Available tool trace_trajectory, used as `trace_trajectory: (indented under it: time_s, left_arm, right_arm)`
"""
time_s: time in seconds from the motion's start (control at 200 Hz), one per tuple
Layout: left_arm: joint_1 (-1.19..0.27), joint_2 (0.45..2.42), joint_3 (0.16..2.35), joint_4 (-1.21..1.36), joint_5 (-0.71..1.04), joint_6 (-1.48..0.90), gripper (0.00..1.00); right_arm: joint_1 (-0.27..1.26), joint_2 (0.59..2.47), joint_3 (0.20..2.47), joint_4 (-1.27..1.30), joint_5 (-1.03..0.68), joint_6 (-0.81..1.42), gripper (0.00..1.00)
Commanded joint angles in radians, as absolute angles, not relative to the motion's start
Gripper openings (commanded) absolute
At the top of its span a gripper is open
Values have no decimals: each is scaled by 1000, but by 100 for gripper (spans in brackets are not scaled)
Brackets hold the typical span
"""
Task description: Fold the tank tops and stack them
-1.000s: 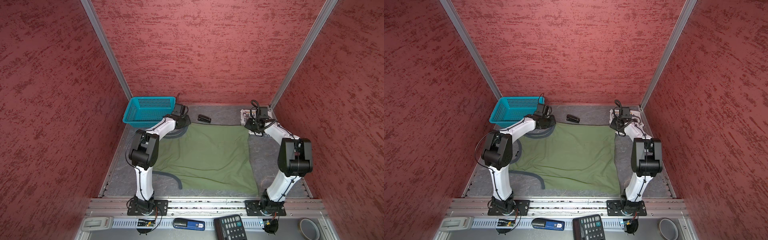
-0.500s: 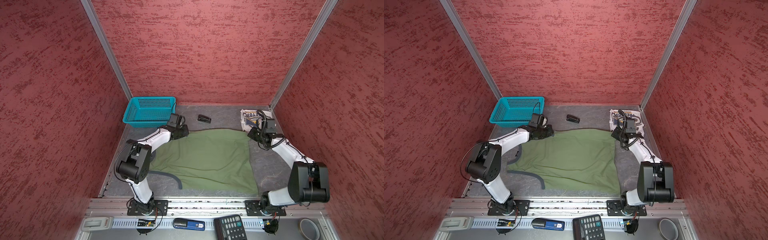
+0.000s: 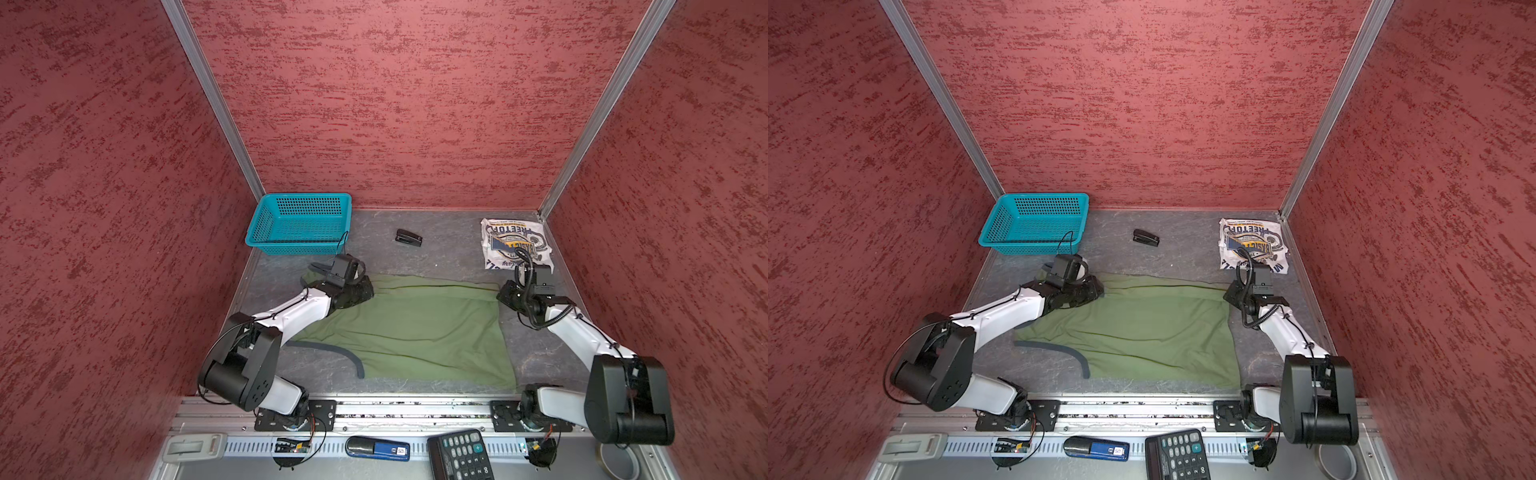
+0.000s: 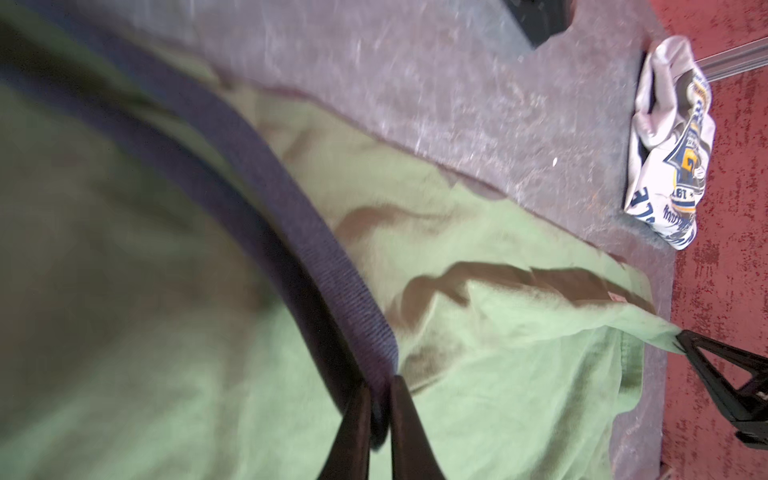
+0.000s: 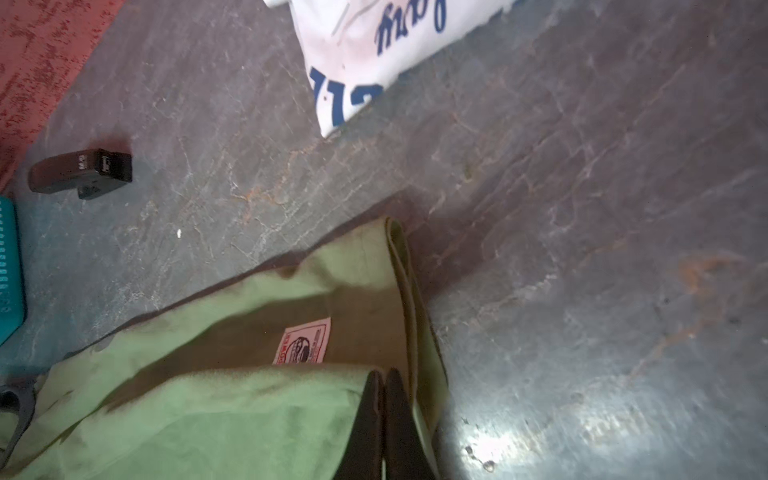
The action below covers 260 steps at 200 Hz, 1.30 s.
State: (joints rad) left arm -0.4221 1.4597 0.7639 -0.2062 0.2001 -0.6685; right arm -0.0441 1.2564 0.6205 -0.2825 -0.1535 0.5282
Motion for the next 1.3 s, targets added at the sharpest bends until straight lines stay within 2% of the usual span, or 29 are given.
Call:
trace_trajectory:
  time_s: [0.0,0.25,0.616,0.696,0.817,0.882,1.042,1.297]
  left_arm:
    - [-437,1445,721,-161,177,-712,15]
    - [-438,1423,683,-153,172,-741,17]
    - [-440,1314,715,-227,134,-721,7]
    - [-440,1334,717,-239,150,-715,14]
    - [-450,1396,735,-251,140,-707,40]
    - [-451,1435,753,-249,141,-705,44]
    - [-457,1526,795,-223,149,-693,44]
    - [-456,1605,824,-207,143,-685,27]
  right_arm:
    - [-52,1225,595,-244,-134,566,2]
    - [-51,1195,573,-246,-117,594,1]
    - [-51,1132,590,-289,-94,572,3]
    - [-52,1132,573,-280,-100,575,4]
    - [-51,1142,565,-271,-103,578,5]
    - [-51,1149,563,-267,-101,578,6]
    - [-51,1158,555,-252,-100,579,7]
    - [-51,1174,538,-242,-94,584,7]
